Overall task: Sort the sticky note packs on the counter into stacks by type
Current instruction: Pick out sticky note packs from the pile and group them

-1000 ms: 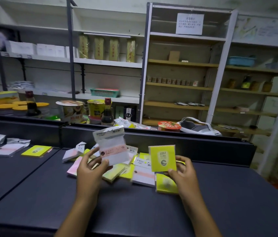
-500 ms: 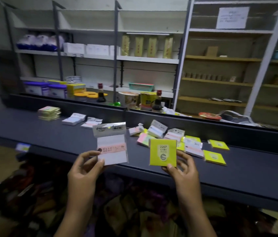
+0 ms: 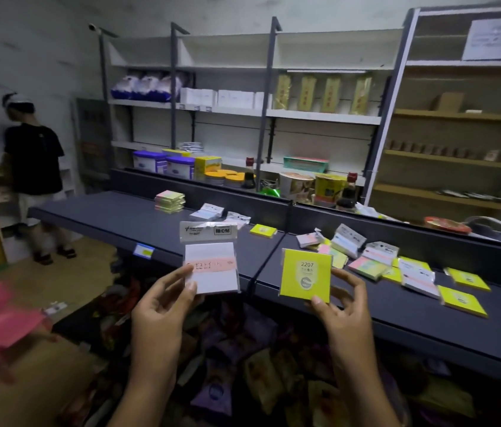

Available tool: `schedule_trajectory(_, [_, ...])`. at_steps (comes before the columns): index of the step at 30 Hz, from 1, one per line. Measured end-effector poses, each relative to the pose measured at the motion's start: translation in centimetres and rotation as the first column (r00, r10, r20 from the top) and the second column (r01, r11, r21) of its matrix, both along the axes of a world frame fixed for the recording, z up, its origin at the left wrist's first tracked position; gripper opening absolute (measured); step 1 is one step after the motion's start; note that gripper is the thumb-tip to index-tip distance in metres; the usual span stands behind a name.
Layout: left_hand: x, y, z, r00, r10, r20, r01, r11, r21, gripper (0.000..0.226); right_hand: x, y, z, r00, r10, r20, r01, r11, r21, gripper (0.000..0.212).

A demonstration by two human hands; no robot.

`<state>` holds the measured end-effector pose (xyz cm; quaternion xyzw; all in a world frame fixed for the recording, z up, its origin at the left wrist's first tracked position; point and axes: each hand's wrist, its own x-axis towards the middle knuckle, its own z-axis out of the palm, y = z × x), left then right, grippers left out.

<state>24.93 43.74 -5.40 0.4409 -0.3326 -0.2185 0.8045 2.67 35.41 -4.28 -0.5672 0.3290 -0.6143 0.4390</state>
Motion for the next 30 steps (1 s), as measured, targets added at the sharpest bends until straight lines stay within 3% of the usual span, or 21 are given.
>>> schedule_trajectory(8, [3.8, -5.0, 0.3, 1.000, -0.019, 0.009, 0.019, 1.000, -0.003, 0.024, 3.8, -5.4, 0.0, 1.000, 0.027, -0.008, -0.027, 0.999, -0.039, 0.055])
schedule_trajectory(16, [7.3, -12.9, 1.3, 0.999, -0.041, 0.034, 0.041, 0.999, -0.008, 0.025, 6.9, -13.9, 0.4, 1.000, 0.019, -0.022, -0.020, 0.999, -0.049, 0.047])
schedule_trajectory(30, [14.1, -27.0, 1.2, 0.987, -0.157, 0.035, 0.158, 0.987, -0.018, 0.026, 12.7, -26.2, 1.5, 0.975, -0.160, -0.153, 0.157, 0.987, -0.033, 0.046])
